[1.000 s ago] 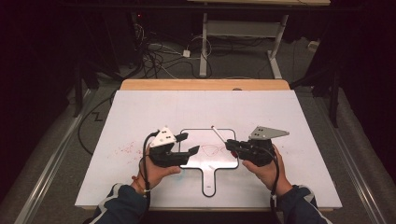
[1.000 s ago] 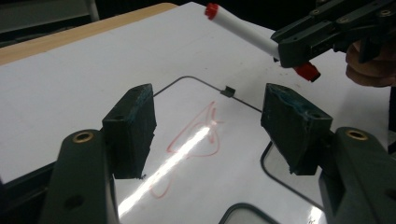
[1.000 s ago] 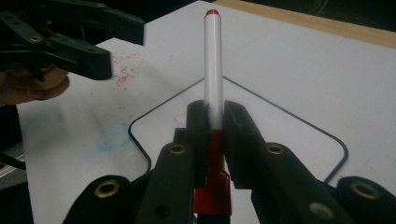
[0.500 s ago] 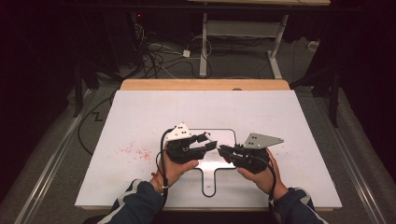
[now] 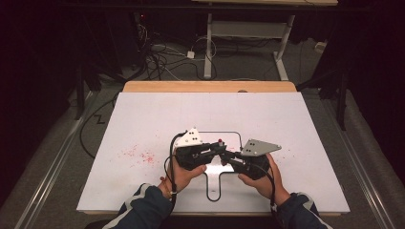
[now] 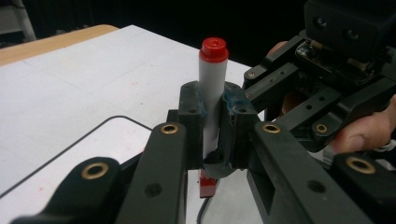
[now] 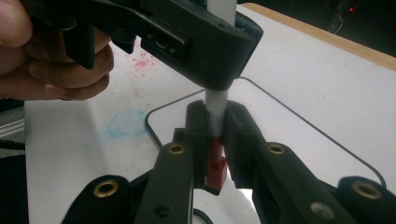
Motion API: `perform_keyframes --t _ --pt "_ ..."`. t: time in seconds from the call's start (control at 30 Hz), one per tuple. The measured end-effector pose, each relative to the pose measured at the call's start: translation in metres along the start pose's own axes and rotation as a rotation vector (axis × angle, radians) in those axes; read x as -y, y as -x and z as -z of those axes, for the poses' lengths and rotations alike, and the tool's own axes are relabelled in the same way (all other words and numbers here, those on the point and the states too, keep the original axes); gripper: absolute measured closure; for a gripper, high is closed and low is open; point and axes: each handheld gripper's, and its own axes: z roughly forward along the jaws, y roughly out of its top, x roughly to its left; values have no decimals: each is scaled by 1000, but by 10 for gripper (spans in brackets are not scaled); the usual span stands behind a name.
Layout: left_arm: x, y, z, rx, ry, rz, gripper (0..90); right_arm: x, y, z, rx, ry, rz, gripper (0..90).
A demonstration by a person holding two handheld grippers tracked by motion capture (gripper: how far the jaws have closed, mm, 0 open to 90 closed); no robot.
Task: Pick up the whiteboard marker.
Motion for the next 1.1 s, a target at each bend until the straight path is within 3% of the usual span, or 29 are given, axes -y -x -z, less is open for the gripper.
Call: perform_keyframes --t 0.1,0.17,0.2,0.23,0.27,0.47,0.63,0.67,0.8,1.1 --pt "-1 1 1 -19 4 -16 787 0 0 -1 10 2 -4 768" --pt "-1 0 2 -29 3 -24 787 1 0 -6 38 -15 -13 661" --pt "-1 0 3 -38 0 -27 787 1 0 -6 38 -15 -13 661" --pt "-1 -2 3 -50 -3 -27 787 2 1 -9 61 -22 -11 581" --pt "-1 -2 3 -50 -3 -27 787 2 1 -9 61 -22 -11 581" --pt "6 -13 6 -125 -31 -60 787 9 6 -6 87 -65 14 439" --pt "18 -24 7 -216 -85 -101 787 16 11 3 121 -84 36 431" --pt "20 -28 7 -213 -85 -82 787 20 12 6 142 -107 36 427" --pt "28 -37 8 -240 -99 -79 787 28 15 11 155 -136 55 422" --pt "34 -44 13 -295 -136 -111 788 35 16 24 176 -147 52 419"
